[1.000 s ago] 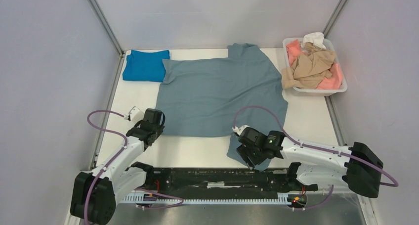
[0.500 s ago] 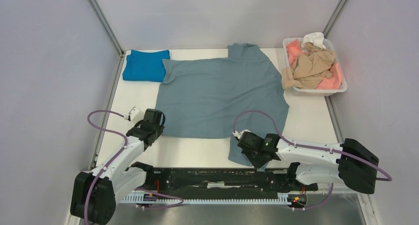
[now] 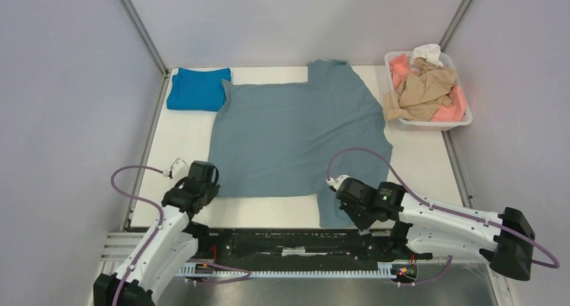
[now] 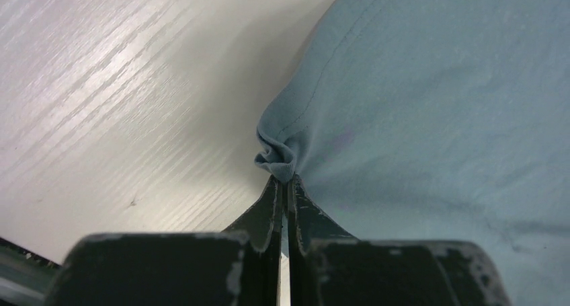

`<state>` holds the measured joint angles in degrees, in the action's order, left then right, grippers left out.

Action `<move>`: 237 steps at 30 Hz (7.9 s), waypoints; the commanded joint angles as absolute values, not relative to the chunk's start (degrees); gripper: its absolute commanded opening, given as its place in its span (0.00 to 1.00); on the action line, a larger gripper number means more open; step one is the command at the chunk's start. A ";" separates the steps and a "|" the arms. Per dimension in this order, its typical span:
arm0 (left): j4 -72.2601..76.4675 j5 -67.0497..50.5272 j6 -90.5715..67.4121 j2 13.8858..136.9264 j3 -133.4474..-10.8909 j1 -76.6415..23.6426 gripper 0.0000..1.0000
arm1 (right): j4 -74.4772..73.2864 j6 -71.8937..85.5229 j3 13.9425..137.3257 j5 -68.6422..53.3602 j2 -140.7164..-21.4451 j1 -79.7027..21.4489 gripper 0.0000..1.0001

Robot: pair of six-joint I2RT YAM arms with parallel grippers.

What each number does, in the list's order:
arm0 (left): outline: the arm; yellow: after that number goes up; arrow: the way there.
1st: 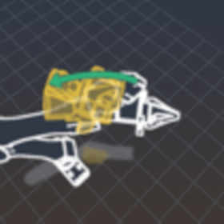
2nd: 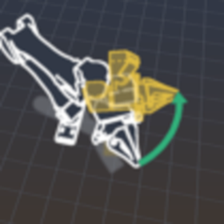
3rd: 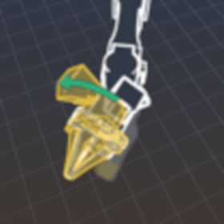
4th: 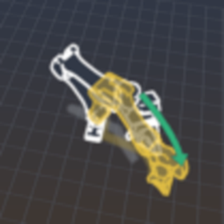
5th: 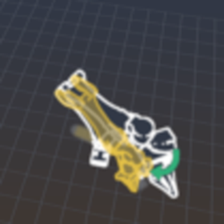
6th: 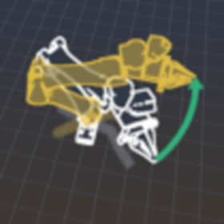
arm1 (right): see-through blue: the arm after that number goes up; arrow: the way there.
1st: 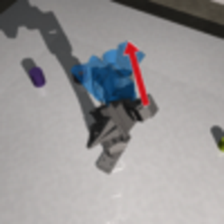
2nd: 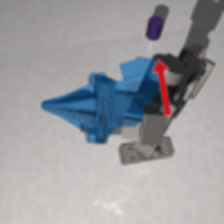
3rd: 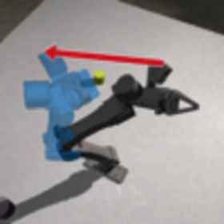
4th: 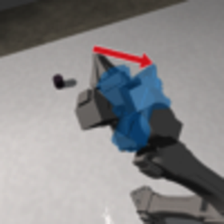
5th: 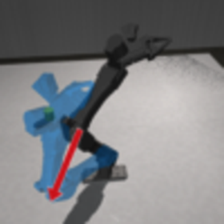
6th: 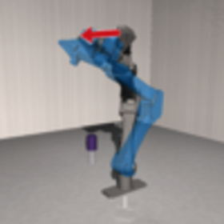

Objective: Fold and stack the t-shirts
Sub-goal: Grab the side of the flattened tshirt closest away from the robot with both arms, then fold the flattened tshirt in 1/3 of the way, then grab the side of the flattened tshirt furthest away from the robot with both arms

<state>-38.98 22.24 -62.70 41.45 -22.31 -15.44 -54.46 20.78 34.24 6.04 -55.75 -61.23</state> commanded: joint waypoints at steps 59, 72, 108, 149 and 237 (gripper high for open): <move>-16.09 26.28 -62.49 80.46 -45.45 -8.29 0.03 | -7.87 -6.23 63.49 32.30 -87.55 -28.76 0.04; -20.79 23.73 -57.62 81.70 -54.51 -5.89 0.81 | -13.72 -8.14 91.55 43.86 -114.97 -25.48 0.78; -13.65 -1.73 -51.42 73.46 -28.80 -17.32 0.86 | -2.18 30.68 17.89 13.24 -66.56 -24.56 0.98; -22.03 3.09 -46.99 47.66 -31.01 -23.46 0.88 | -25.28 27.30 23.88 24.54 -29.57 -30.52 0.98; -21.39 -0.94 -27.81 113.38 -80.16 -3.78 0.02 | 1.49 20.21 110.88 21.19 -139.80 -15.32 0.98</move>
<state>-22.17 -0.40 -27.51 116.44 -80.29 -3.95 -1.21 16.99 106.43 23.66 -136.88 -16.29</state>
